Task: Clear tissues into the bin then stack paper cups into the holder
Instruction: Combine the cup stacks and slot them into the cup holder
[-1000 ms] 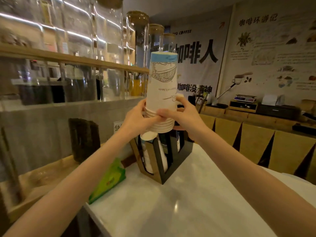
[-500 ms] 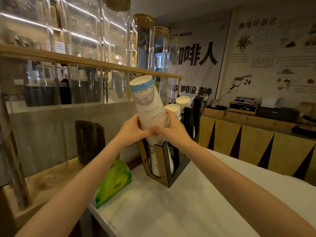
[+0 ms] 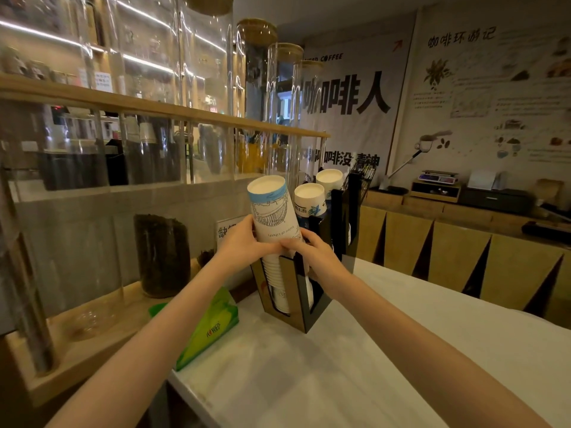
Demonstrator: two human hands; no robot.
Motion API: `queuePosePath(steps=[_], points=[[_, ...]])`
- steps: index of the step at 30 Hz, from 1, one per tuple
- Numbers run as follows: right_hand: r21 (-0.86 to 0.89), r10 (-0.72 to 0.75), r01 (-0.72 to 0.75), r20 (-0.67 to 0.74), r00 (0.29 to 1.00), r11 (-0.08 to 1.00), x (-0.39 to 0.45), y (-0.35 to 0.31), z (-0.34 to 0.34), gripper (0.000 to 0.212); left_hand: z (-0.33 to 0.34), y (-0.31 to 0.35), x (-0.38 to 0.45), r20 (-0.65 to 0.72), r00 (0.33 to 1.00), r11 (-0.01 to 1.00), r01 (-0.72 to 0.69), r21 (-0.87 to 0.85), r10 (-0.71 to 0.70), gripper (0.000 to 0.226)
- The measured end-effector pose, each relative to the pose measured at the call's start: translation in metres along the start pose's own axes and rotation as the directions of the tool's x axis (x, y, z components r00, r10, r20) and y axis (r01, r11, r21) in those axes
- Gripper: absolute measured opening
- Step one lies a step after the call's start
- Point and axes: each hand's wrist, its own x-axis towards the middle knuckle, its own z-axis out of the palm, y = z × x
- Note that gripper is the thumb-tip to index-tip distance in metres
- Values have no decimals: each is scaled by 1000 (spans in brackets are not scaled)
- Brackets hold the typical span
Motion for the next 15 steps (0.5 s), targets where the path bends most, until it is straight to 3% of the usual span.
queuePosePath(steps=[4, 7, 15], points=[[83, 183, -181, -20, 983, 980, -2, 10, -2, 60, 7, 0, -5, -76, 997, 1000, -17, -23, 15, 71], [120, 241, -241, 15, 970, 963, -6, 18, -5, 54, 9, 3, -6, -160, 987, 999, -21, -25, 16, 67], [-41, 299, -298, 0, 954, 954, -2, 32, -15, 56, 11, 9, -5, -192, 978, 997, -69, 43, 76, 58]])
